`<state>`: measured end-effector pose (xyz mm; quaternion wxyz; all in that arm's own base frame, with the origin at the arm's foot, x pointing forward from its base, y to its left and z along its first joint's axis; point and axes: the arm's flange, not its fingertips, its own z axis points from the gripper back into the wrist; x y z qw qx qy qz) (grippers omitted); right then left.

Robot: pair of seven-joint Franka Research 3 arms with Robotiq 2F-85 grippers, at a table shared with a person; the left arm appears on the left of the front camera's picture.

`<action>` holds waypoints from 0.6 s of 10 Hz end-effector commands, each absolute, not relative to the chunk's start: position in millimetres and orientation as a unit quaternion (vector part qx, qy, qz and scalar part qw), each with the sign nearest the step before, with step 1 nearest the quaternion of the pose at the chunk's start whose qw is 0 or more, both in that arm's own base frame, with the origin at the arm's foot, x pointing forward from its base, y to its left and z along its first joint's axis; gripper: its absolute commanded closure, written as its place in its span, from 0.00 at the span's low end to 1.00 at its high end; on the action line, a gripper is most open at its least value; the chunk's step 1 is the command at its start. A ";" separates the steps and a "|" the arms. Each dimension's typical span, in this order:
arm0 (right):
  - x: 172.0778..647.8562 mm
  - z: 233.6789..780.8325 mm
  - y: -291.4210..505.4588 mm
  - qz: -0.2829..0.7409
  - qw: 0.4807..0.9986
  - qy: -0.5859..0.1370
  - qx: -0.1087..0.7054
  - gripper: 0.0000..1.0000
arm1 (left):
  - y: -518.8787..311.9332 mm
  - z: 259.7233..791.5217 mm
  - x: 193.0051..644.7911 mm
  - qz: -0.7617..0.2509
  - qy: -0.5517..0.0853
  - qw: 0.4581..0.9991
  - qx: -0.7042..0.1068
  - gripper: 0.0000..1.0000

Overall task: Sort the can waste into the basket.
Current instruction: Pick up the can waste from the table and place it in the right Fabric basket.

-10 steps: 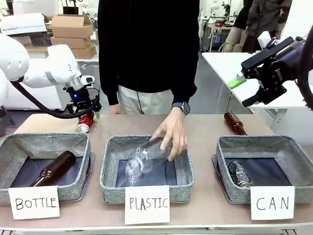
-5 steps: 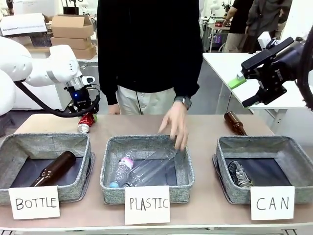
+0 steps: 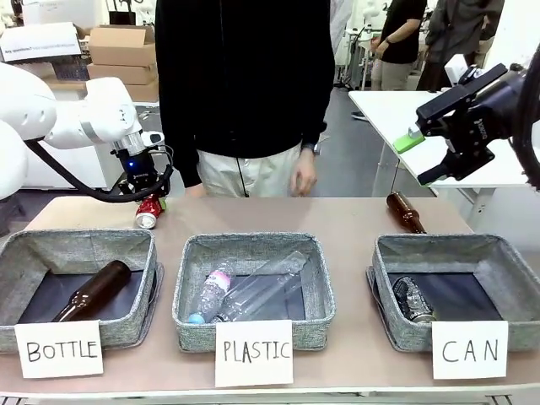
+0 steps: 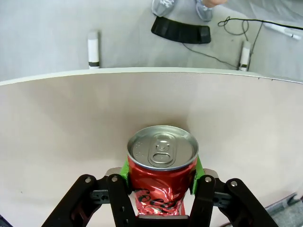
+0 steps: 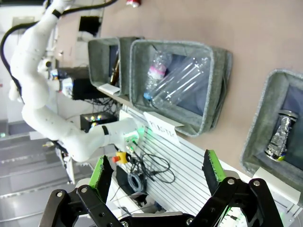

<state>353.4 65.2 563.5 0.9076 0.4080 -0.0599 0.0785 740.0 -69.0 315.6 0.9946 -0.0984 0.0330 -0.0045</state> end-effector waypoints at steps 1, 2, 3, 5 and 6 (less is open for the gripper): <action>354.1 563.9 62.8 0.083 0.909 -0.064 0.404 0.00 | -66.0 327.9 738.9 0.003 0.022 0.995 -0.102 0.75; 354.1 563.9 62.8 0.083 0.909 -0.064 0.404 0.00 | -59.2 350.8 724.0 -0.018 0.022 0.992 -0.120 0.75; 354.1 563.9 62.8 0.083 0.909 -0.064 0.404 0.00 | -48.2 400.0 687.9 -0.051 -0.005 0.988 -0.143 0.75; 354.1 563.9 62.8 0.083 0.909 -0.064 0.404 0.00 | -43.5 476.4 584.2 -0.098 -0.016 0.979 -0.181 0.75; 354.1 563.9 62.8 0.083 0.909 -0.064 0.404 0.00 | -41.6 492.2 530.7 -0.114 -0.015 0.976 -0.185 0.75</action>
